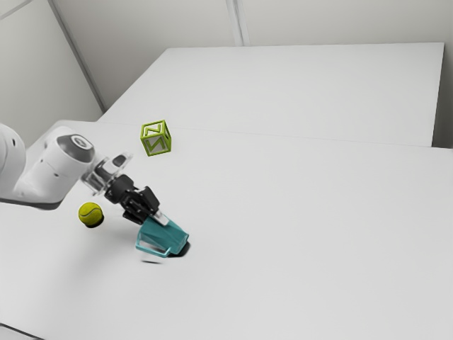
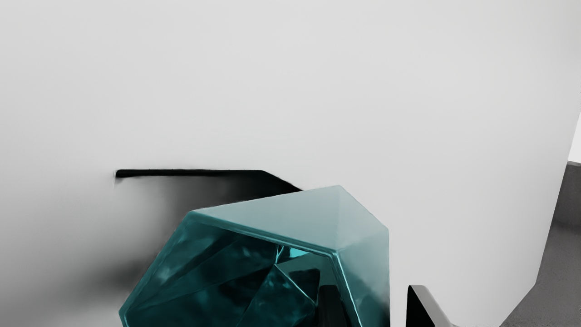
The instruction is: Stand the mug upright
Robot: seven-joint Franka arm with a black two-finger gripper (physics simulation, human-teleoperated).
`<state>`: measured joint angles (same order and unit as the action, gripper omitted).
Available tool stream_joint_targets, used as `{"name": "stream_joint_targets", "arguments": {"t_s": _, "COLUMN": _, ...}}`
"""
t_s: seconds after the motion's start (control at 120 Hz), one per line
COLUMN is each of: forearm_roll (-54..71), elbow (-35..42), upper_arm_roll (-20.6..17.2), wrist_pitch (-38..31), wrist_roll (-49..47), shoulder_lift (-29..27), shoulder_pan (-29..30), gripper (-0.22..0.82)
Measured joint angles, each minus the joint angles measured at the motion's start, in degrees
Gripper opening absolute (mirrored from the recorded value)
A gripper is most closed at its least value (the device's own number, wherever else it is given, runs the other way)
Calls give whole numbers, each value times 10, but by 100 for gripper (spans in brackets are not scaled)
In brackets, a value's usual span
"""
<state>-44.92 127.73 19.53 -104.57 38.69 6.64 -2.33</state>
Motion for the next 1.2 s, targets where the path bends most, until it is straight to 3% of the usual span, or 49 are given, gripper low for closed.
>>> {"name": "stream_joint_targets", "arguments": {"t_s": 0.233, "forearm_roll": -3, "elbow": -4, "upper_arm_roll": -6, "wrist_pitch": 9, "wrist_roll": -8, "shoulder_lift": -1, "shoulder_pan": 0, "gripper": -12}}
{"name": "stream_joint_targets", "arguments": {"t_s": 0.633, "forearm_roll": 24, "elbow": -23, "upper_arm_roll": -38, "wrist_pitch": 2, "wrist_roll": -30, "shoulder_lift": -32, "shoulder_pan": 3, "gripper": -17}}
{"name": "stream_joint_targets", "arguments": {"t_s": 0.783, "forearm_roll": 134, "elbow": -23, "upper_arm_roll": -90, "wrist_pitch": -45, "wrist_roll": -39, "shoulder_lift": -87, "shoulder_pan": 5, "gripper": -17}}
{"name": "stream_joint_targets", "arguments": {"t_s": 0.942, "forearm_roll": 293, "elbow": -21, "upper_arm_roll": -147, "wrist_pitch": -95, "wrist_roll": -55, "shoulder_lift": -108, "shoulder_pan": -13, "gripper": -17}}
{"name": "stream_joint_targets", "arguments": {"t_s": 1.2, "forearm_roll": 501, "elbow": -20, "upper_arm_roll": -165, "wrist_pitch": -129, "wrist_roll": -131, "shoulder_lift": -101, "shoulder_pan": -72, "gripper": -18}}
